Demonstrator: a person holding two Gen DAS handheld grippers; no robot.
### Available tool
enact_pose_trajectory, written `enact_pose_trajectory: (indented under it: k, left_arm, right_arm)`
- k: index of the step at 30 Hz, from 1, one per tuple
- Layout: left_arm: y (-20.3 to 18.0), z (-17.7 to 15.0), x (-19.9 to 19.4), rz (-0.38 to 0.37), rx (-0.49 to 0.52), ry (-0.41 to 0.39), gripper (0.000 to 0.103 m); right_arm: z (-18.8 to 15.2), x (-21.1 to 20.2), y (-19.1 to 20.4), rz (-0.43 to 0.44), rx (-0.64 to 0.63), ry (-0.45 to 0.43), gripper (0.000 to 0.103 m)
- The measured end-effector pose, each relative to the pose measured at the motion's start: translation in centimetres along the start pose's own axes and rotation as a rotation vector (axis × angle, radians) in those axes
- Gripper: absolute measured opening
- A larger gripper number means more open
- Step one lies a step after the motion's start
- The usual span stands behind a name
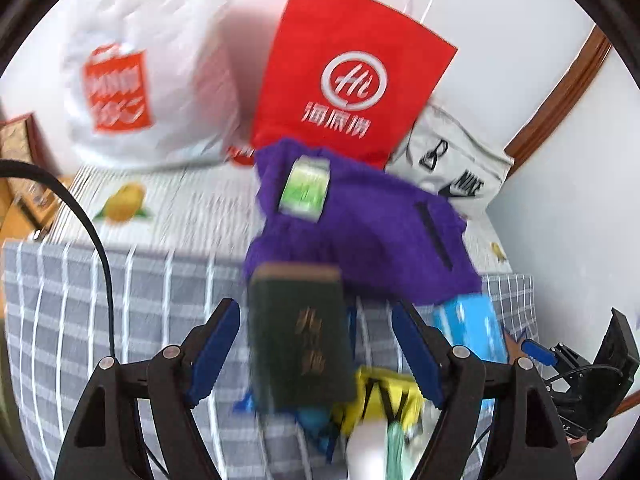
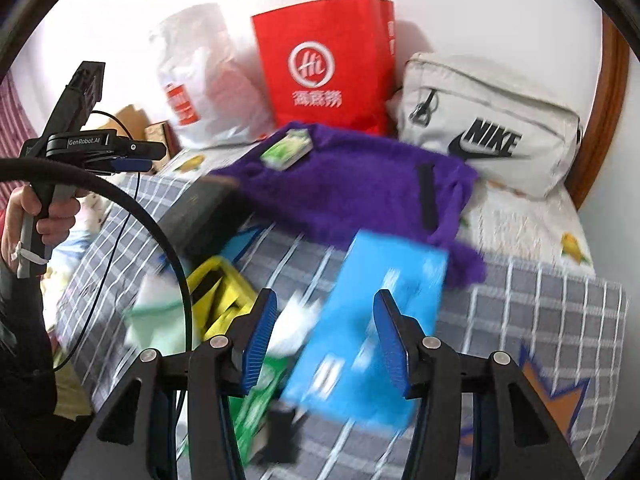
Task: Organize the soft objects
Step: 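Grasp the green sachet with the right gripper while the left gripper grasps the white sponge block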
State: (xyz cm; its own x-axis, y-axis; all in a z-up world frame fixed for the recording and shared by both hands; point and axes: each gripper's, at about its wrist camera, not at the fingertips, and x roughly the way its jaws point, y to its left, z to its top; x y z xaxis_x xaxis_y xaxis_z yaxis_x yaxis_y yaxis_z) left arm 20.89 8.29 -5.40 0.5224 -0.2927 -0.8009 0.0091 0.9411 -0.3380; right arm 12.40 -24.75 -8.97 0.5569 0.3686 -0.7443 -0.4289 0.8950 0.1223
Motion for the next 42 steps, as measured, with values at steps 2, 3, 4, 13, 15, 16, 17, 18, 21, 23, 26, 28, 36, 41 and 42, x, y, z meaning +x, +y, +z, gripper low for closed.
enact_pose_trajectory:
  k: [2,3,4,13,15,16,17,18,21,23,26,28,36,41,42]
  left_arm:
    - [0.4,-2.2,-1.4,0.014,-0.017,-0.011,0.077]
    - [0.5,-3.1,-1.6,0.022,-0.018,-0.008,0.077]
    - [0.6,-4.1,-2.0,0.027,-0.018,-0.001,0.077]
    - [-0.9,-11.7,-4.7,0.067,0.03,-0.025,0.077]
    - [-1.3,-12.8,-5.2,0.072,0.041,-0.028,0.077]
    - [-1.5,-13.2,-5.2,0.069,0.047,-0.026,0.077]
    - [-1.7,-13.5,-5.3,0.066,0.051,-0.024,0.077]
    - [-1.9,-13.8,-5.3,0.065,0.057,-0.023,0.077]
    - [-2.3,-14.6,-5.1,0.085,0.071,-0.022,0.077]
    - [-2.6,-15.0,-4.6,0.089,0.075,-0.011,0.077]
    - [-3.0,-15.5,-3.7,0.097,0.09,0.006,0.077]
    - [-3.2,-15.7,-3.1,0.099,0.097,0.017,0.077]
    - [-3.1,-16.4,-1.0,0.072,0.128,0.066,0.077]
    - [-2.3,-16.3,-0.8,0.048,0.109,0.063,0.077]
    - [-2.5,-16.1,-0.5,0.039,0.116,0.071,0.077]
  right_arm:
    - [-1.8,-0.2,1.0,0.022,0.013,0.021,0.051]
    - [-2.7,-0.2,1.5,0.033,0.016,0.034,0.051]
    - [-3.7,-0.1,2.0,0.044,0.024,0.049,0.051]
    - [-8.7,3.2,4.1,0.058,0.149,0.141,0.055]
    - [-9.0,3.4,4.3,0.077,0.178,0.138,0.056]
    - [-9.0,3.5,4.5,0.073,0.189,0.134,0.06]
    - [-8.9,3.6,4.7,0.074,0.192,0.13,0.063]
    - [-8.8,3.7,4.8,0.076,0.196,0.127,0.07]
    - [-8.5,4.5,4.9,0.048,0.225,0.13,0.073]
    - [-8.3,4.9,5.1,0.028,0.223,0.132,0.073]
    - [-8.5,4.8,5.4,-0.002,0.191,0.114,0.067]
    - [-8.6,4.3,5.2,-0.011,0.181,0.101,0.046]
    - [-8.9,2.0,4.0,0.038,0.195,0.062,0.043]
    - [-9.0,0.5,3.6,0.048,0.186,0.043,0.043]
    - [-9.1,0.5,3.6,0.045,0.186,0.039,0.043]
